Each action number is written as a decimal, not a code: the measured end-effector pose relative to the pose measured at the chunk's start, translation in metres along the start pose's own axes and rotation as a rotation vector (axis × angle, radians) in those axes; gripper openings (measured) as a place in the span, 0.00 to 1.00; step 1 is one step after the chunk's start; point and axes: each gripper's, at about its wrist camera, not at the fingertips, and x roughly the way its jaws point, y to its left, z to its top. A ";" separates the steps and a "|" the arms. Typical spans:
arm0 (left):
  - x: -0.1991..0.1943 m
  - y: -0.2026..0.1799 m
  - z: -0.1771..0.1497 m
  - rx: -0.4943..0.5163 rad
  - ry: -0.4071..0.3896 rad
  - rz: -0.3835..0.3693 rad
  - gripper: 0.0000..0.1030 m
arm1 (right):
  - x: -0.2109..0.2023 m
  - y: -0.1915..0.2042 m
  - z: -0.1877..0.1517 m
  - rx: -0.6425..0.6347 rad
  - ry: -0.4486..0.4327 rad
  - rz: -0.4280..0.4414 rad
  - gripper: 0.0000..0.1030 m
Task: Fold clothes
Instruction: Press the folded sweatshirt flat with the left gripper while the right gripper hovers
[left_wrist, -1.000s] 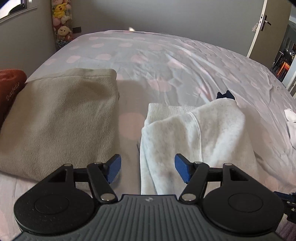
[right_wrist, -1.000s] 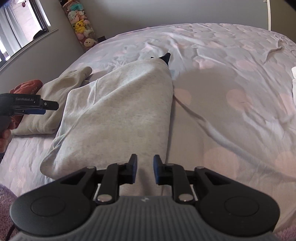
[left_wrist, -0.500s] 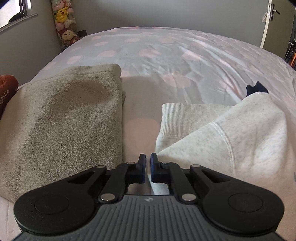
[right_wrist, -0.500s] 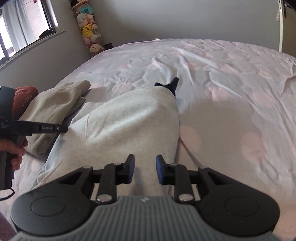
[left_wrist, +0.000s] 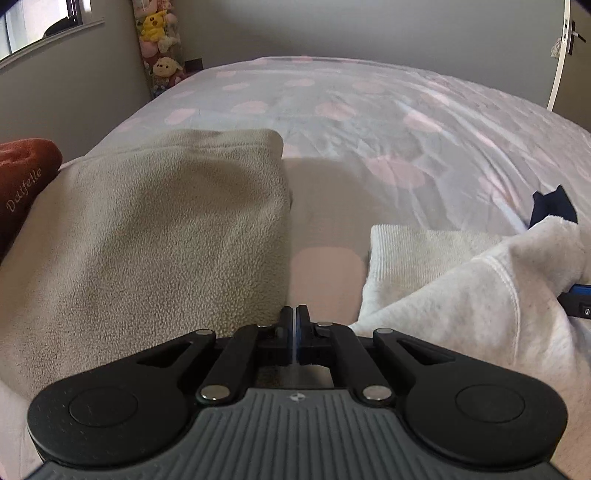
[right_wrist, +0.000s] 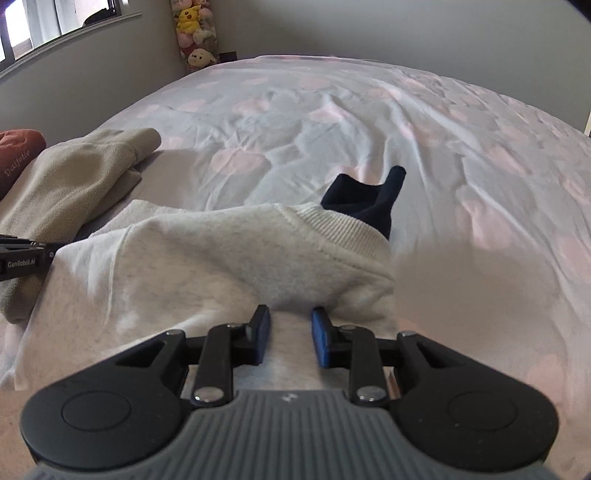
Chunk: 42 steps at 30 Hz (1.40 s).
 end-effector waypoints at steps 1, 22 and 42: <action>-0.007 0.000 0.002 -0.001 -0.023 -0.011 0.00 | -0.011 0.001 0.000 0.004 -0.025 -0.003 0.28; 0.005 -0.044 -0.010 0.155 0.048 -0.224 0.00 | -0.010 0.069 -0.015 -0.095 -0.040 0.134 0.17; -0.019 0.005 -0.021 -0.090 0.125 -0.256 0.72 | -0.054 -0.048 -0.060 0.347 0.065 0.168 0.58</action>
